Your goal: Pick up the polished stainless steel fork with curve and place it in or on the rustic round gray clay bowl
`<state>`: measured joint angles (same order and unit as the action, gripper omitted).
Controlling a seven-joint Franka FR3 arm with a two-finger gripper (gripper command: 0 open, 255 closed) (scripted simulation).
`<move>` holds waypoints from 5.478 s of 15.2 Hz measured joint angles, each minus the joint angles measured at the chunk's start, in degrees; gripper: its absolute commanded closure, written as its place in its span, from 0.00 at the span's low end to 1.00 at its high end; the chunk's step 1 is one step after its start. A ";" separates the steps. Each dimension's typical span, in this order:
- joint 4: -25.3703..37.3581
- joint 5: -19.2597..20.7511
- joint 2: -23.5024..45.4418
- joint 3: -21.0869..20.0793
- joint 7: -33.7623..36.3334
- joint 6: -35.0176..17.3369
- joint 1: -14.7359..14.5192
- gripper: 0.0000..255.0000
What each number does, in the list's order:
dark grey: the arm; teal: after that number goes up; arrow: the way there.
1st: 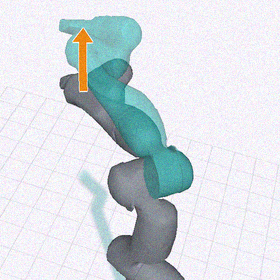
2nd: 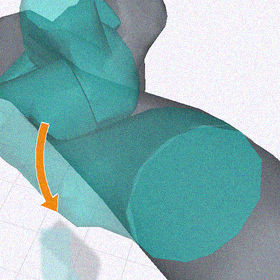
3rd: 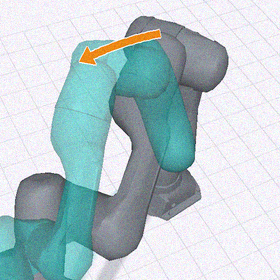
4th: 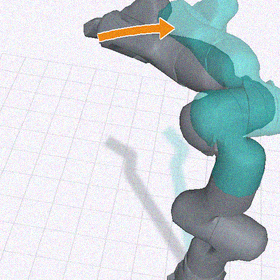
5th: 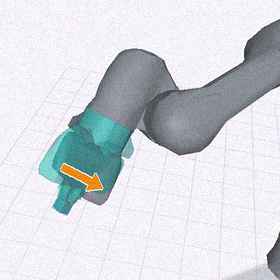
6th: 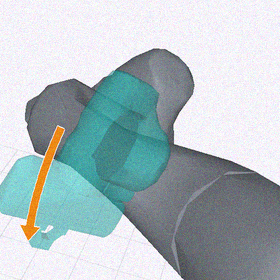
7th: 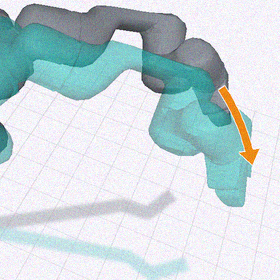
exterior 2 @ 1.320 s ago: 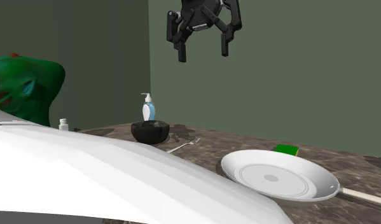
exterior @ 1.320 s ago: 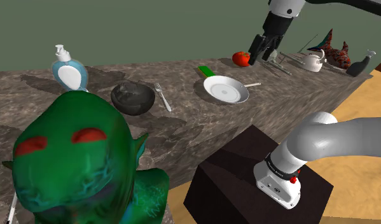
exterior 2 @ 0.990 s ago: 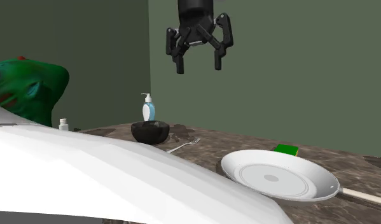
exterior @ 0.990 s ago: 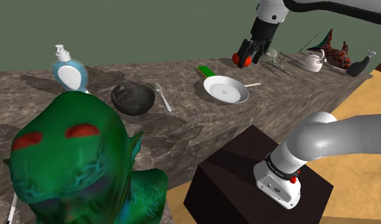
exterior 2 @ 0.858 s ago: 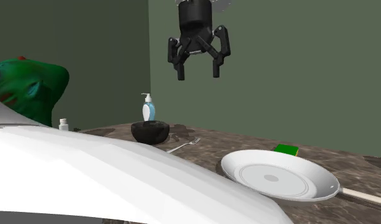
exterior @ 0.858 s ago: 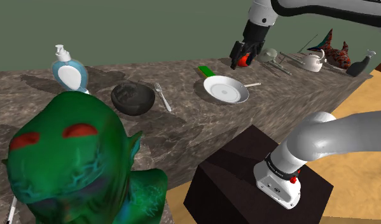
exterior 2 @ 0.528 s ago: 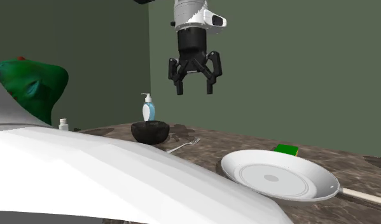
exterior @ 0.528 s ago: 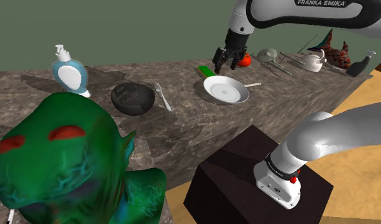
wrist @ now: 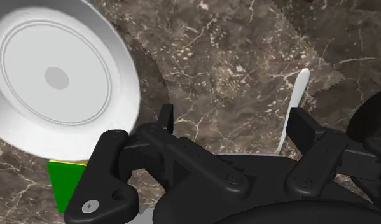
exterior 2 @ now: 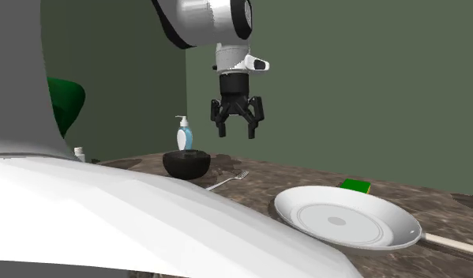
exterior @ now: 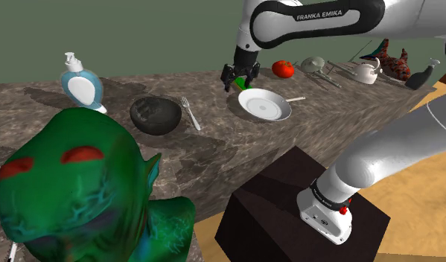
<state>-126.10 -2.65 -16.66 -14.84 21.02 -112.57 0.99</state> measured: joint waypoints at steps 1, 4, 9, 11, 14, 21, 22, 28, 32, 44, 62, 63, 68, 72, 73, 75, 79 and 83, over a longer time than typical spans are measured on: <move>0.89 0.47 2.46 -0.51 0.97 -1.58 0.12 0.00; 4.74 2.07 8.98 -1.78 4.03 -4.23 0.22 0.00; 11.85 5.61 20.04 -3.12 9.38 -7.92 -0.43 0.00; 15.48 7.30 24.78 -3.27 11.48 -8.88 -1.03 0.00; 21.40 9.45 31.25 -2.97 13.81 -9.22 -1.99 0.00; 33.84 13.17 44.65 -1.69 18.06 -9.97 -5.12 0.00; 33.87 13.35 45.25 -1.58 18.18 -10.53 -5.21 0.00; 33.46 14.13 47.64 -1.12 18.72 -13.26 -5.57 0.00; 33.48 14.19 47.82 -1.09 18.74 -13.44 -5.59 0.00; 33.81 14.27 47.52 -0.90 18.65 -13.24 -5.37 1.00; 39.63 12.29 43.11 -2.12 17.30 -2.80 -5.24 1.00; 39.89 12.22 42.89 -2.16 17.28 -2.33 -5.24 1.00; 42.77 11.82 42.01 -2.39 16.99 1.40 -5.36 1.00; 45.09 11.63 41.66 -2.48 16.74 4.03 -5.43 1.00; 45.75 11.60 41.63 -2.50 16.71 4.71 -5.49 1.00; 47.45 11.57 41.71 -2.54 16.61 6.33 -5.62 1.00; 49.49 11.80 41.83 -2.91 17.93 8.33 -6.88 1.00; 49.24 12.47 41.82 -3.95 22.14 8.35 -10.05 1.00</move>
<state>-76.86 9.82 25.16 -18.79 43.16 -104.22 -9.06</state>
